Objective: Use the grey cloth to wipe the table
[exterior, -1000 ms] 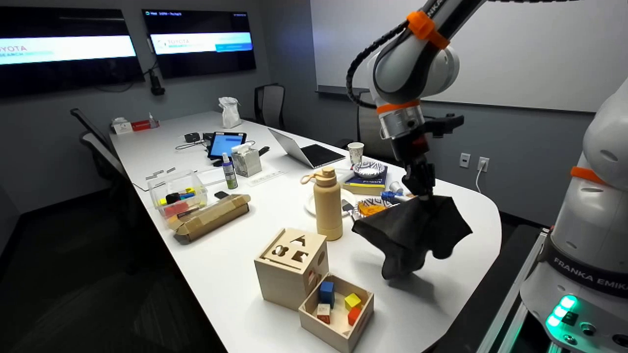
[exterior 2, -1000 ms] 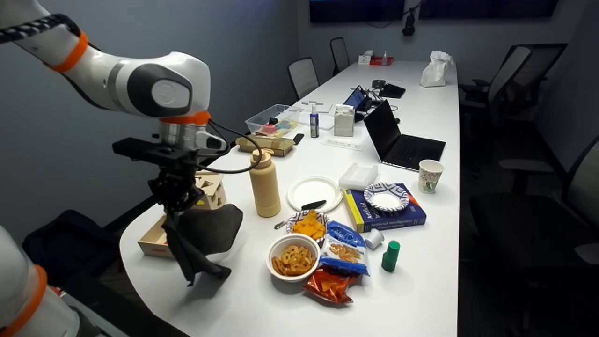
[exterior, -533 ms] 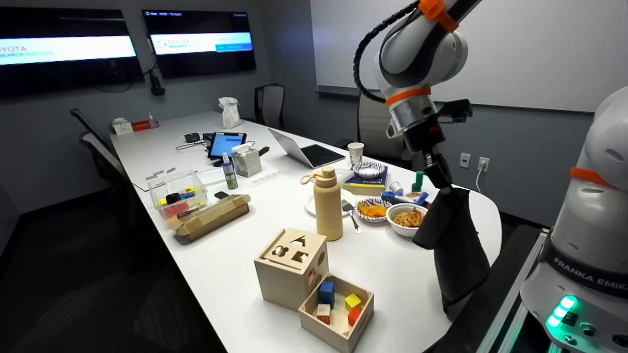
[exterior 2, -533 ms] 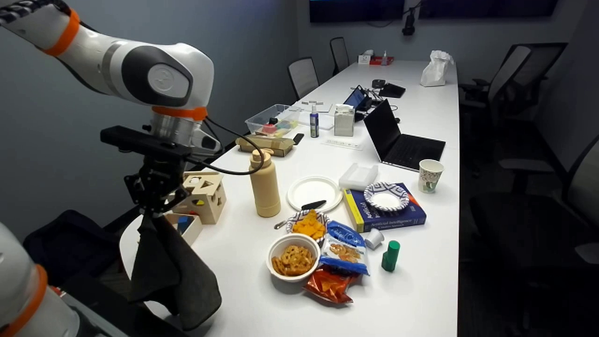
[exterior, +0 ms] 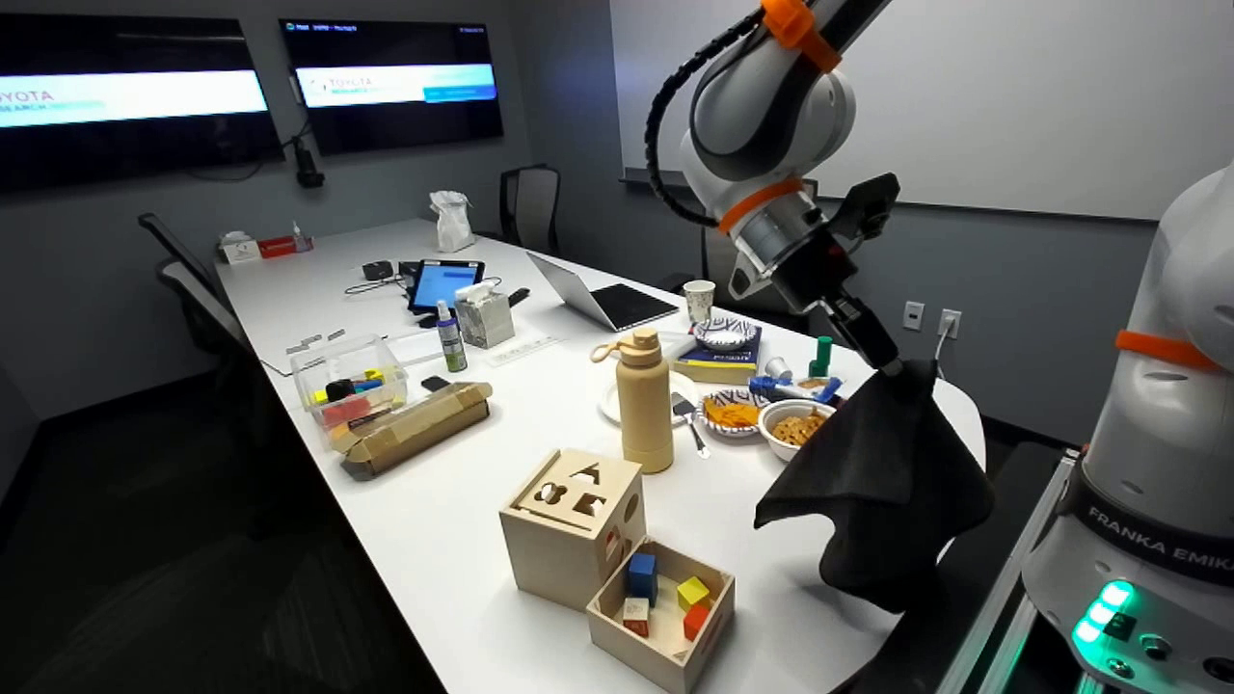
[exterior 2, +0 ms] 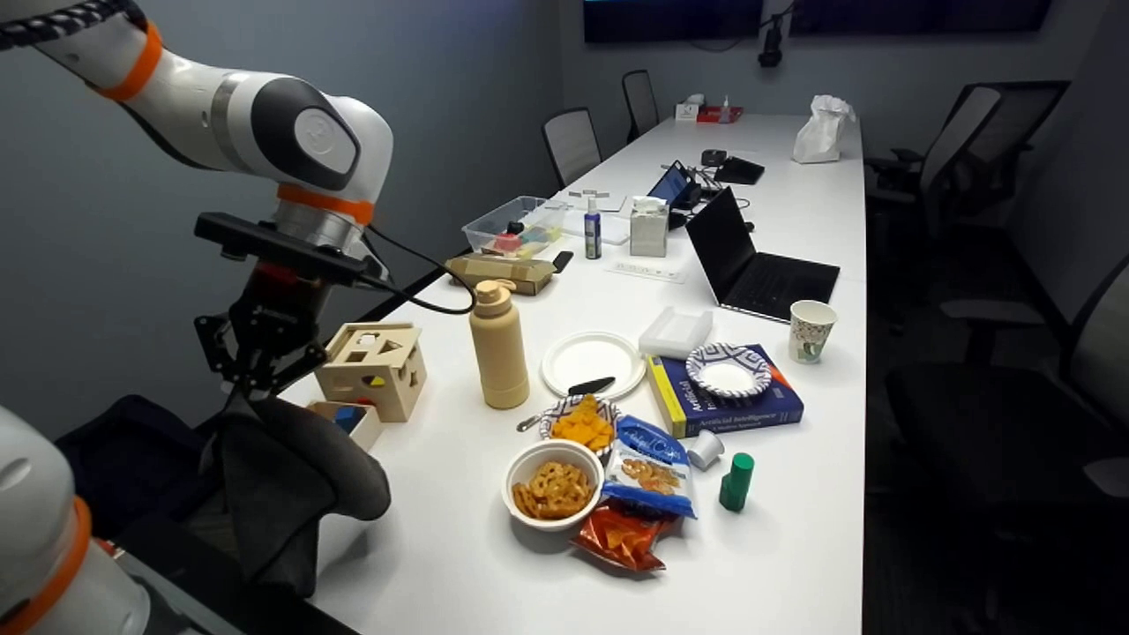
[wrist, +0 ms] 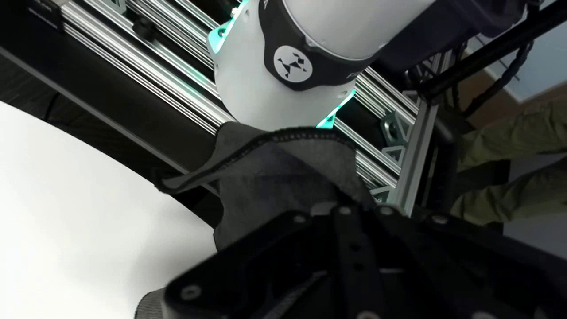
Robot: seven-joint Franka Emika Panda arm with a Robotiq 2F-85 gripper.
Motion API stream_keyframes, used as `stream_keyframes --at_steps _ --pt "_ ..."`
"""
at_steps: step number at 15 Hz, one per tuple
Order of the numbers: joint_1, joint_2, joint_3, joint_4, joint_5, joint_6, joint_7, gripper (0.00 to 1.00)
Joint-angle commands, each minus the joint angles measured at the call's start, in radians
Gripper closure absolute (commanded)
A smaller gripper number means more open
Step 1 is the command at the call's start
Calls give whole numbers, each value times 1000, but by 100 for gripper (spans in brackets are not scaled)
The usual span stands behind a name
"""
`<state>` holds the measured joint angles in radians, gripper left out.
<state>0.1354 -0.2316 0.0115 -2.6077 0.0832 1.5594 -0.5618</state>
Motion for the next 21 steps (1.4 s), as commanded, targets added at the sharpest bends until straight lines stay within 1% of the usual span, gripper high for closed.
stream_keyframes --at_steps 1,4,5,10,16,21 --pt "31 153 42 140 -50 -96 -67 99" --pt "20 264 68 217 -80 -99 -14 99" --pt "16 306 74 244 -91 -86 19 99" --pt "10 465 94 355 -146 -53 87 99" --pt "8 589 97 443 -210 9 208 99" --pt "11 631 87 472 -243 101 335 99"
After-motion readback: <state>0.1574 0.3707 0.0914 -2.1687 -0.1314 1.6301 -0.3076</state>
